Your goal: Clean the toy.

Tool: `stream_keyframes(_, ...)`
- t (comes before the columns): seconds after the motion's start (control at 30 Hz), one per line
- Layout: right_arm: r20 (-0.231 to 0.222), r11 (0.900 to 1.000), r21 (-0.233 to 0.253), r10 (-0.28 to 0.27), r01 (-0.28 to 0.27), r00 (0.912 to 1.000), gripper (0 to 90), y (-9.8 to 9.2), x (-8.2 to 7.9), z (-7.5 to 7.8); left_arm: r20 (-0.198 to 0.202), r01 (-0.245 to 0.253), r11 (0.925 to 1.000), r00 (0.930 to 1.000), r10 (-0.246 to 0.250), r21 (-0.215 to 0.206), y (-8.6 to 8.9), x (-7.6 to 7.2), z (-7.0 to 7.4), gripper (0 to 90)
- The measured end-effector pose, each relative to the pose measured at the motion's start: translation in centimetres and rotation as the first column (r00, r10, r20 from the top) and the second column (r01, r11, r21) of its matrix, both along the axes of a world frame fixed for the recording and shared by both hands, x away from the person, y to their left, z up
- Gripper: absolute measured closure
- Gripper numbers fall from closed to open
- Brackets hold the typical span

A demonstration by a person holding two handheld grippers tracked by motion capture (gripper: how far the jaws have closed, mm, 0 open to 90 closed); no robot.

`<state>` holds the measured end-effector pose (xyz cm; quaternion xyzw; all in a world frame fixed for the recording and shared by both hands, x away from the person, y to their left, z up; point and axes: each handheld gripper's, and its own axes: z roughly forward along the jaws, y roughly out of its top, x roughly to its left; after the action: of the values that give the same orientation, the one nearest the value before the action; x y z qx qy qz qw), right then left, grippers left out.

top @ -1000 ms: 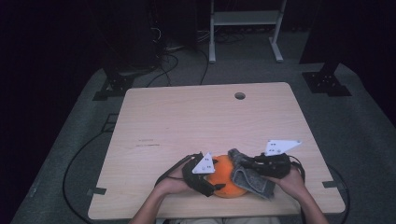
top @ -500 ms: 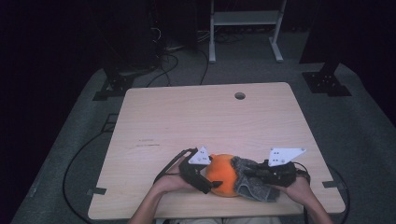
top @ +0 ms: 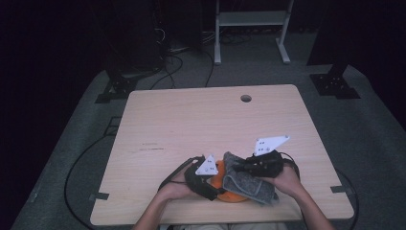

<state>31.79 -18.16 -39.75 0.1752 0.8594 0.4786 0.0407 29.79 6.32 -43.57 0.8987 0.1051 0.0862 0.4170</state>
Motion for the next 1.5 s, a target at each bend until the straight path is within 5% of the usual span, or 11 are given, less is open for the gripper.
stream_keyframes(0.27,-0.05,0.996,0.008,-0.091,0.091,0.9946,81.2,-2.8,1.3,-1.5,0.021,0.011,0.9999,0.9997,-0.011,0.013,-0.1,-0.3,0.0,20.4)
stream_keyframes(0.47,-0.054,0.99,0.035,-0.138,0.14,0.9889,81.2,-5.7,-0.4,-3.0,0.008,-0.002,1.0,1.0,0.002,-0.002,-0.1,-0.2,-0.2,20.1)
stream_keyframes(0.73,-0.03,0.992,0.028,-0.122,0.123,0.992,81.0,-7.3,-2.9,-3.1,-0.013,-0.015,0.9999,0.9998,0.015,-0.006,0.1,0.0,-0.2,19.5)
stream_keyframes(0.87,-0.005,0.991,0.014,-0.132,0.133,0.9912,80.9,-8.0,-3.2,-2.9,-0.005,0.009,0.9998,0.9999,-0.009,-0.015,0.2,-0.1,1.0,14.8)
stream_keyframes(1.07,0.043,0.971,-0.02,-0.238,0.239,0.9703,80.3,-10.8,-2.3,-2.4,0.049,0.041,0.9974,0.9981,-0.038,-0.06,-0.2,-0.6,2.8,14.7)
stream_keyframes(1.2,0.021,0.954,-0.038,-0.296,0.296,0.9551,77.6,-12.3,-1.5,-3.4,0.059,0.061,0.9959,0.9966,-0.057,-0.067,-1.1,-0.5,3.2,13.1)
stream_keyframes(1.33,-0.031,0.948,-0.023,-0.318,0.317,0.9477,64.0,-13.1,-0.7,-4.1,0.053,0.057,0.9967,0.9971,-0.054,-0.058,-2.2,0.2,3.2,11.2)
stream_keyframes(1.5,-0.031,0.942,0.022,-0.334,0.335,0.9419,51.1,-13.3,-0.5,-4.0,0.051,0.07,0.9969,0.9964,-0.068,-0.037,-2.9,0.8,2.9,10.9)
